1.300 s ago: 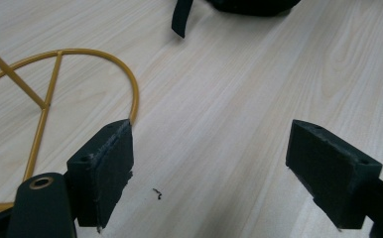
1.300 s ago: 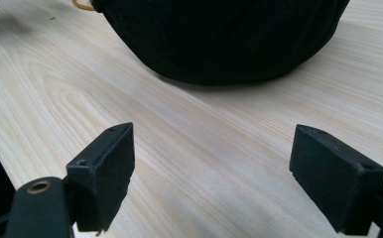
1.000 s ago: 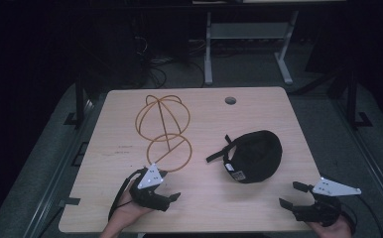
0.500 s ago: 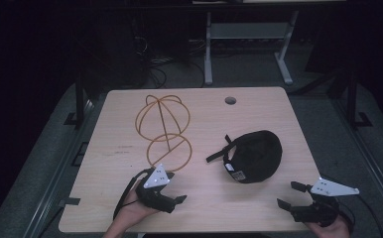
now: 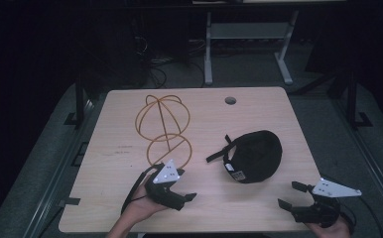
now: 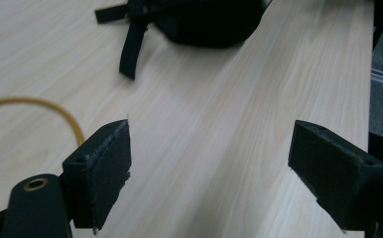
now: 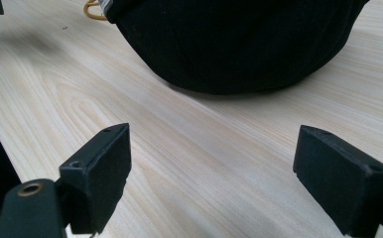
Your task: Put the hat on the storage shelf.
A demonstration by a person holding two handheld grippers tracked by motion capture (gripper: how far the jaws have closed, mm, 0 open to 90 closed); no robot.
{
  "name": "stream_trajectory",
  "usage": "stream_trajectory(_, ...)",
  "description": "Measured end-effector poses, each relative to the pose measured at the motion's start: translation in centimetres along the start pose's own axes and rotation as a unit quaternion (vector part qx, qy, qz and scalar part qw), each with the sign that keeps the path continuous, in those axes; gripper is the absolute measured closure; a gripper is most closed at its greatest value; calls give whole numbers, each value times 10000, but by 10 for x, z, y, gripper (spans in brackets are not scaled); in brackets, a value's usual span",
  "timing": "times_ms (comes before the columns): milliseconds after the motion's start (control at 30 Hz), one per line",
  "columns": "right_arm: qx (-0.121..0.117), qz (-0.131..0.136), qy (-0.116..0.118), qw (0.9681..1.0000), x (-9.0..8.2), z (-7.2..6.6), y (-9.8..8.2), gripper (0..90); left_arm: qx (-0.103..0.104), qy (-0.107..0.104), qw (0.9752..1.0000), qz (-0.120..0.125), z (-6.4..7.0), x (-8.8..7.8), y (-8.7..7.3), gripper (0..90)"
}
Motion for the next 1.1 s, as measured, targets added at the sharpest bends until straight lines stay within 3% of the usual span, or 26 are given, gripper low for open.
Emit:
stream_trajectory(433,-7,-11,55,10000,1,-2,0,146,555,-350,9978,-114,16,33,44,174)
stream_trajectory(533,-11,-14,57,10000,1,-2,0,146,562,-432,9974,-90,18,36,50,196)
stream_trajectory(933,54,106,124,9999,0,-3,4,146,864,-684,9937,-190,25,58,80,263)
stream_trajectory(1100,66,55,129,9999,0,-2,2,146,1033,-799,9908,-345,27,70,88,311)
Point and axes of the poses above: each handheld gripper's, and its own axes: x roughly forward along the jaws, y roughly out of its top, z roughly to its right, the point moved 8 cm from there along x, roughly forward along the jaws
